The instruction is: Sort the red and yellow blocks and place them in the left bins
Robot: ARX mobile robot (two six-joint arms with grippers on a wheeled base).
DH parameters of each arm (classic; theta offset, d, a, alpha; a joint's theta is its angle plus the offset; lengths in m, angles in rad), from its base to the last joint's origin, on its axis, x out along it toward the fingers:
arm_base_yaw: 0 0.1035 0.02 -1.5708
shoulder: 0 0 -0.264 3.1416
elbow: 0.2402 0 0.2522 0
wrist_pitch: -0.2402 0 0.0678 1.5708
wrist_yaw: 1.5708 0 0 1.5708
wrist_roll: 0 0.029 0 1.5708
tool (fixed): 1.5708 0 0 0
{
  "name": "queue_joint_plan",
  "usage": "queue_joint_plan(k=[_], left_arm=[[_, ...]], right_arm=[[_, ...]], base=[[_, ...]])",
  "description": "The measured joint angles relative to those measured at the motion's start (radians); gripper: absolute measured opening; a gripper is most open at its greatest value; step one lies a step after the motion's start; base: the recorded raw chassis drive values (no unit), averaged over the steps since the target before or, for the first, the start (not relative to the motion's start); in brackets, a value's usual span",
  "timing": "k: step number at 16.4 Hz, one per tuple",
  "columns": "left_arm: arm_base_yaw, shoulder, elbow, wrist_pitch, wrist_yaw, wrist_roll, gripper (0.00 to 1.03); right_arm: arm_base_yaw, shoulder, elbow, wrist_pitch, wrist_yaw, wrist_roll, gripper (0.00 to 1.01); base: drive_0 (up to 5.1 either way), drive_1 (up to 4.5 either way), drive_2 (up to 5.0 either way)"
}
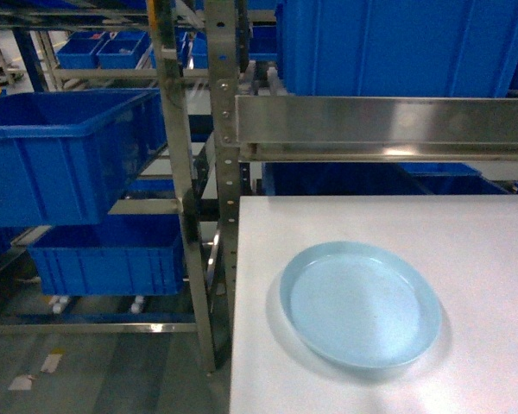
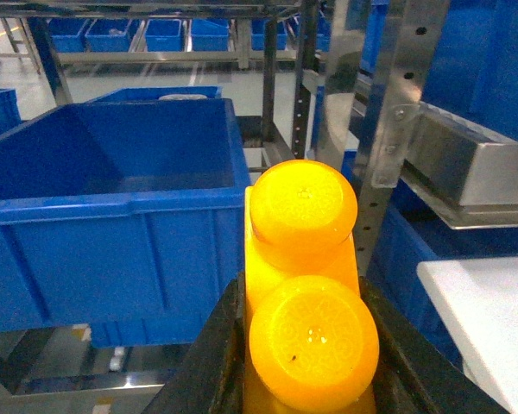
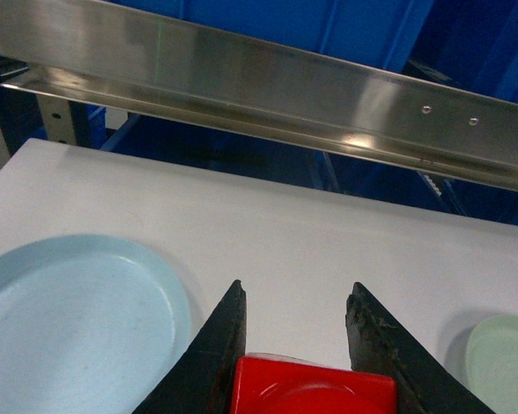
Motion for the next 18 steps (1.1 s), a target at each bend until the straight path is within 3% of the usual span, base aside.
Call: queue_joint_plan(k=[18], left_arm=[[0.001, 0.0, 0.0, 0.001, 0.0, 0.0, 0.27]], right_arm=[[0.0, 0.0, 0.0, -0.003, 0.0, 0.0, 0.29]], base=[[-4.9, 2.48, 2.5]])
